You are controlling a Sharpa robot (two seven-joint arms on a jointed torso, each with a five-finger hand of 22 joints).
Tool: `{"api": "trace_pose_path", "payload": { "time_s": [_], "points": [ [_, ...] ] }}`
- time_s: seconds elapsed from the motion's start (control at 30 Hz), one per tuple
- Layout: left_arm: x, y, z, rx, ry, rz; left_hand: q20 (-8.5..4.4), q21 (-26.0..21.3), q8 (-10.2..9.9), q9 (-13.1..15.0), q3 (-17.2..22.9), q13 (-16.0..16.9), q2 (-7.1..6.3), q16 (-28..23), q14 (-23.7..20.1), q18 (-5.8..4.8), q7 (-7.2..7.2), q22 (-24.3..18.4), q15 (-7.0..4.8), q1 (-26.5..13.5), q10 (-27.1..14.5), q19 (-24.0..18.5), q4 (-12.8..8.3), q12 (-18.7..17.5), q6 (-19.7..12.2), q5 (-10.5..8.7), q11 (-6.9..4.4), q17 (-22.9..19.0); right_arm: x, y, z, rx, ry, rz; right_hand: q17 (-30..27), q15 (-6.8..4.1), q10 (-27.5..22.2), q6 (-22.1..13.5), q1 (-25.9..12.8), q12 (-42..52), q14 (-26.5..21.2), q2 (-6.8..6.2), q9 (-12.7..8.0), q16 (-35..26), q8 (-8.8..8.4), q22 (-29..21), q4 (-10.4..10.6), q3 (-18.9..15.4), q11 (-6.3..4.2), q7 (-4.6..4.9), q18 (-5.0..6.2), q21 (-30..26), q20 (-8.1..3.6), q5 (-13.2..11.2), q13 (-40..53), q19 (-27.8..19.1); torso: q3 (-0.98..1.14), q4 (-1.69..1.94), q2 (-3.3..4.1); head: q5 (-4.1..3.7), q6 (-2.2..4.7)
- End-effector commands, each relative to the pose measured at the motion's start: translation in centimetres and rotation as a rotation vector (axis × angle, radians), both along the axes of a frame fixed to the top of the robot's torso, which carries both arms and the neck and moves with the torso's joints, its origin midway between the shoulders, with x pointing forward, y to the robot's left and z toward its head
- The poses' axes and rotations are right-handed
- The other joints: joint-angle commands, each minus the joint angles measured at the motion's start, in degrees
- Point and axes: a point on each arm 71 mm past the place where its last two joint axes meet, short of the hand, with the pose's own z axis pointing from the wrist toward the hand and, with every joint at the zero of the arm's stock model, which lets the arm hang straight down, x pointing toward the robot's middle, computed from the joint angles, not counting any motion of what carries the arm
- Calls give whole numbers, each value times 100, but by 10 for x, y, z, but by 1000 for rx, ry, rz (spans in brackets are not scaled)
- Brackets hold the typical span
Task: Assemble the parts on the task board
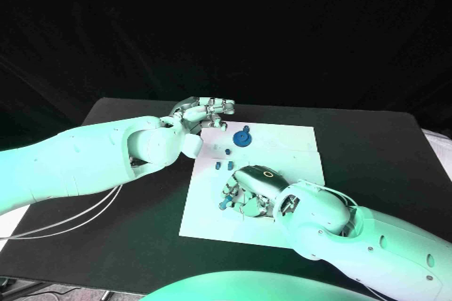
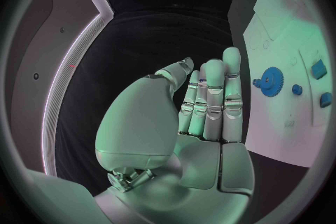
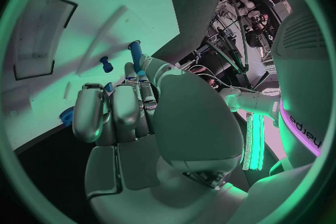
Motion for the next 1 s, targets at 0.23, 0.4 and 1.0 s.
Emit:
{"api": "trace_pose_path", "payload": {
  "time_s": [0.23, 0.4, 1.0],
  "points": [
    [-1, -2, 2, -4, -15, -15, 10, -35, 20, -5, -3, 6, 38, 20, -11, 108, -19, -9, -19, 25, -18, -2, -31, 23, -8, 21, -15, -6, -3, 6, -5, -48, -40, 20, 3, -15, 219, 12, -43, -3, 136, 40, 7, 25, -17, -1, -42, 0, -185, 15, -84, 28, 20, 29, 12, 27, -3, 9, 4, 10, -39],
    [-1, -2, 2, -3, -16, -17, 10, -35, 20, -5, -3, 6, 38, 20, -11, 108, -19, -9, -19, 25, -18, -2, -31, 23, -8, 21, -15, -6, -5, 9, -9, -75, -44, 28, 3, -15, 219, 12, -43, -3, 136, 40, 7, 25, -17, -1, -42, 0, -185, 15, -84, 28, 20, 29, 12, 27, -6, 3, -2, 21, -64],
    [-1, -3, 2, -2, -11, -26, 9, -40, 23, -10, -20, 4, 28, 13, -23, 106, -12, -15, -16, 21, -39, -1, -32, 31, -26, 21, -9, -27, -6, 10, -3, 15, -122, 2, -863, 249, -1350, -1181, -438, -215, -86, -184, -105, -630, -121, -897, -134, -341, 145, 8, 119, -664, 260, -152, -33, -578, -2, 0, -7, 22, -62]
  ]
}}
